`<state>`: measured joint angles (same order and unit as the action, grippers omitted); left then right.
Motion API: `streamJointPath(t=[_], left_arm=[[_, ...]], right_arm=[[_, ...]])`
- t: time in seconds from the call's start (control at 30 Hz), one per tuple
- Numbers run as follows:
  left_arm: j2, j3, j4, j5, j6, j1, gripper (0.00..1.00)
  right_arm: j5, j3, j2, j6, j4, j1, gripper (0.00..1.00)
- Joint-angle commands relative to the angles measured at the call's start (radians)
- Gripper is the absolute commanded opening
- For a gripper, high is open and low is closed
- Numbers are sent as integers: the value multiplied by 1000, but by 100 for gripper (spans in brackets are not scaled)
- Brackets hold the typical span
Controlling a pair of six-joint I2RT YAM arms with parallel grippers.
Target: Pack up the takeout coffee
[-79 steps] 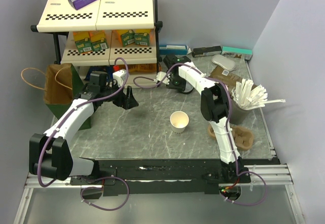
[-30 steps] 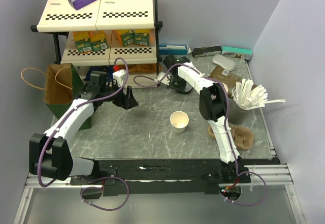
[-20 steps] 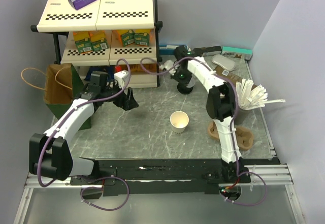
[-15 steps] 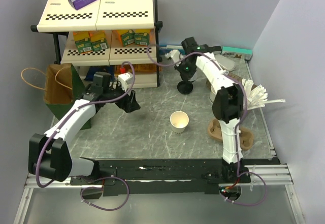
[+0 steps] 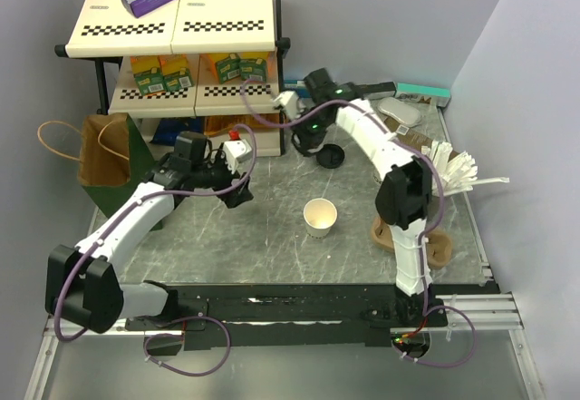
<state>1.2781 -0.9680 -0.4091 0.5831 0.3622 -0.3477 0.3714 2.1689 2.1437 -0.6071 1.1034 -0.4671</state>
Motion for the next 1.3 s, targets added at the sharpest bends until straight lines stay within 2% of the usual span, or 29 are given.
streamJointPath(t=[0.0, 0.23, 0.33, 0.37, 0.4, 0.47, 0.5, 0.57, 0.6, 0.73, 0.93, 1.27], left_arm=[[-89, 57, 4, -43, 56, 1, 81], [-177, 172, 18, -120, 49, 3, 81], [-187, 201, 21, -117, 41, 7, 81], [-189, 206, 21, -118, 44, 7, 81], [-187, 210, 20, -120, 49, 7, 81], [-187, 210, 16, -123, 55, 7, 81], [-186, 209, 13, -124, 57, 7, 81], [-181, 209, 15, -120, 58, 7, 81], [-177, 210, 18, -117, 58, 6, 81], [-164, 206, 27, -108, 47, 7, 81], [-160, 201, 26, -100, 41, 7, 81], [-158, 203, 26, -95, 21, 7, 81]], right_arm=[[-158, -43, 45, 1, -79, -100, 0], [-317, 29, 156, 55, -102, -151, 0], [-460, 5, 169, 79, -140, -185, 0], [-489, 8, 174, 84, -146, -192, 5], [-534, 20, 180, 101, -139, -199, 21], [-481, 112, 191, 121, -61, -206, 28], [-386, 126, 180, 145, -51, -206, 29], [-330, 77, 111, 153, -80, -209, 30], [-306, 28, 81, 153, -91, -208, 34], [-325, -75, 53, 100, -132, -197, 36], [-299, -156, 61, -112, -134, -171, 38], [-316, -119, 104, -223, -126, -148, 37]])
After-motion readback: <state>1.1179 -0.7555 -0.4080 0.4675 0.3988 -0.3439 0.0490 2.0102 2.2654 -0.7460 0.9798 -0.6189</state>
